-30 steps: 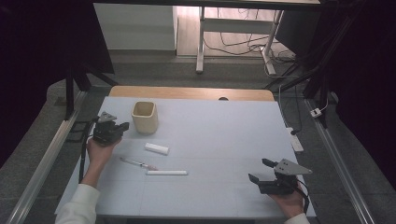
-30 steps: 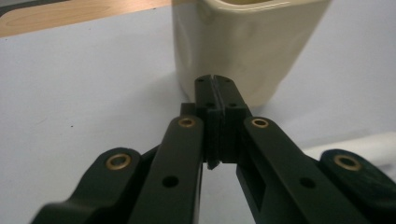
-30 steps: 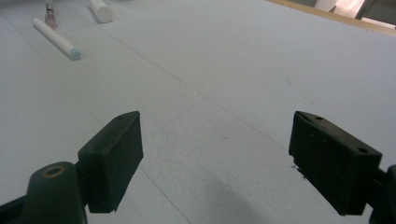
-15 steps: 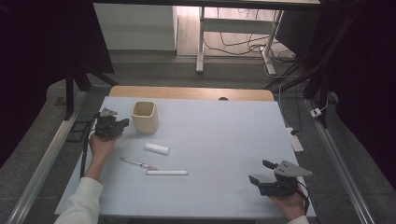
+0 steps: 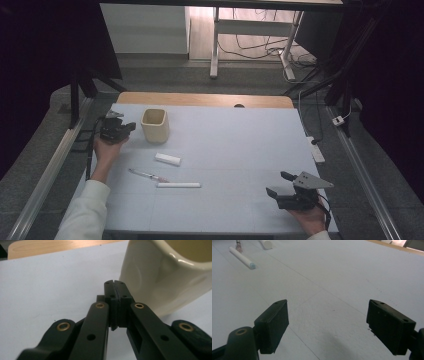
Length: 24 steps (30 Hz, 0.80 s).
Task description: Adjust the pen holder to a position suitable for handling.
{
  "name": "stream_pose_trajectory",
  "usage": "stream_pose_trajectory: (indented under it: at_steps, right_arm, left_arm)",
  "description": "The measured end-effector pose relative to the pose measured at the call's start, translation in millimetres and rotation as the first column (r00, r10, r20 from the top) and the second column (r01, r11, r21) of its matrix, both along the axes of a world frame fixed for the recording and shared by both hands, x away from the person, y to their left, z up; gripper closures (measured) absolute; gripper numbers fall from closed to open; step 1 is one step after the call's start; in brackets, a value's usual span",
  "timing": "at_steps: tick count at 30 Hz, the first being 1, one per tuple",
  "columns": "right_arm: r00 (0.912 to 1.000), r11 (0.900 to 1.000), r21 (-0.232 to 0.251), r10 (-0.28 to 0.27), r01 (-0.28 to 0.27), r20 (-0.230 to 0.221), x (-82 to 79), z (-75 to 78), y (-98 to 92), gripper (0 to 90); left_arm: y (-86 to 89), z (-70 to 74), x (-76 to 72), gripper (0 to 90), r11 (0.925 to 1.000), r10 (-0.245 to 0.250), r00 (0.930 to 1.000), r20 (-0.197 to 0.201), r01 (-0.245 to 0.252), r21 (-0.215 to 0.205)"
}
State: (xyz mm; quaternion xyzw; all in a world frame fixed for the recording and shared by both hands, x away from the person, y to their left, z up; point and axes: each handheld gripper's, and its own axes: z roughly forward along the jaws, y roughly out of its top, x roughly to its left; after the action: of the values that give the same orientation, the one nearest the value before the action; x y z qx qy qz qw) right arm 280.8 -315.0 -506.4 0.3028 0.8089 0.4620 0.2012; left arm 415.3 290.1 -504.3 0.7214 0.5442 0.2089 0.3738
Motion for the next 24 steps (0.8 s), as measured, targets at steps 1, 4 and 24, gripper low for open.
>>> stream_pose_trajectory:
  at_steps: [1, 4, 24]
  right_arm:
    - [1.0, 1.0, 0.0, 0.0, 0.0, 0.001, -0.1, 0.0, 0.0, 17.9]
    - [1.0, 1.0, 0.001, 0.0, 0.0, 0.001, -0.3, 0.3, -0.4, 18.0]
    - [1.0, 1.0, 0.001, -0.002, 0.002, 0.0, 1.1, -0.3, 0.0, 18.1]
  left_arm:
    - [0.4, 0.3, 1.7, 88.7, 1.0, -0.001, 1.0, -0.003, 0.001, -0.001]
    - [0.8, -0.5, 6.7, 88.7, 0.9998, -0.003, 1.0, -0.005, 0.003, -0.021]
    - [-12.5, -10.2, 26.4, 88.7, 0.9993, -0.03, 0.9991, -0.031, 0.029, -0.022]
